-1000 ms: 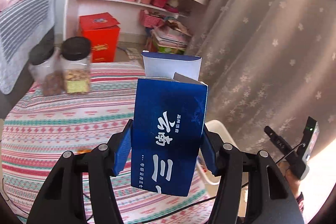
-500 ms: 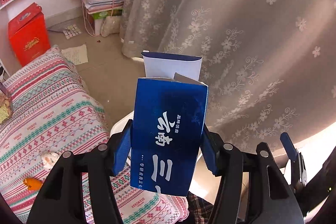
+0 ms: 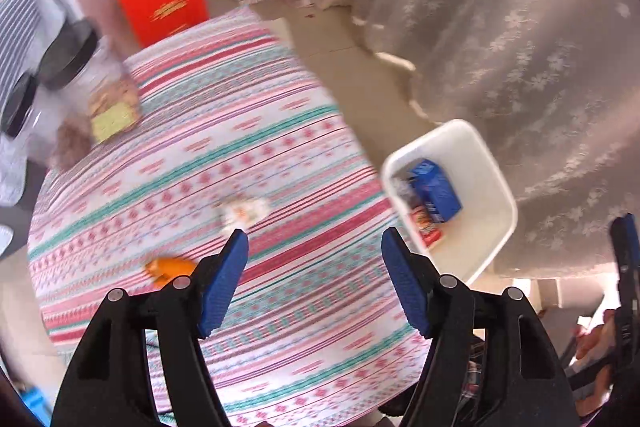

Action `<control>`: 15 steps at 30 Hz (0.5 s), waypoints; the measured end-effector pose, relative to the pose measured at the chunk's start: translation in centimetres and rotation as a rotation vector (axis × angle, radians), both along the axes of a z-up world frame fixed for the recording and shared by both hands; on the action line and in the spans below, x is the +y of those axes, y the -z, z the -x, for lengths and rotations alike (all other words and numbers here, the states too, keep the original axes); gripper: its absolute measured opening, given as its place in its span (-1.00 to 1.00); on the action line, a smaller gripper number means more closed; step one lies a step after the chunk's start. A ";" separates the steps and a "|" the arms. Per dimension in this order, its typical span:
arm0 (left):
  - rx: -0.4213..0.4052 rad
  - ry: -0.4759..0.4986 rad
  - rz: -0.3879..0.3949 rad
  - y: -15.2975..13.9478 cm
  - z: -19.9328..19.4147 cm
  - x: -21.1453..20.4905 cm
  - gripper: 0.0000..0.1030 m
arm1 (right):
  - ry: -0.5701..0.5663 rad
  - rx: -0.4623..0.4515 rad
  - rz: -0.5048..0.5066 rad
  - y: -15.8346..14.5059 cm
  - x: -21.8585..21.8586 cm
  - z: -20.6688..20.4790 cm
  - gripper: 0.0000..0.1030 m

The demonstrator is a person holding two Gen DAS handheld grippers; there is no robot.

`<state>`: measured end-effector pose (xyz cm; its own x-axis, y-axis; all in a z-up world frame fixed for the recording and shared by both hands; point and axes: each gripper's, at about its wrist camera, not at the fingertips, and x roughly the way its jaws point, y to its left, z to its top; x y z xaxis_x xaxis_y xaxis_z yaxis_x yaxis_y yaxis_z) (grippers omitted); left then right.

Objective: Collect trash

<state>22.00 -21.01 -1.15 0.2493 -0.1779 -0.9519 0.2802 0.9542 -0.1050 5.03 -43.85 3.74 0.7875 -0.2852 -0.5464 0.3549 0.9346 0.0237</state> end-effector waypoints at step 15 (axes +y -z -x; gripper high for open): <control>0.098 -0.642 0.142 11.0 0.3 13.7 0.27 | -0.173 0.135 0.078 2.7 7.7 -4.8 0.85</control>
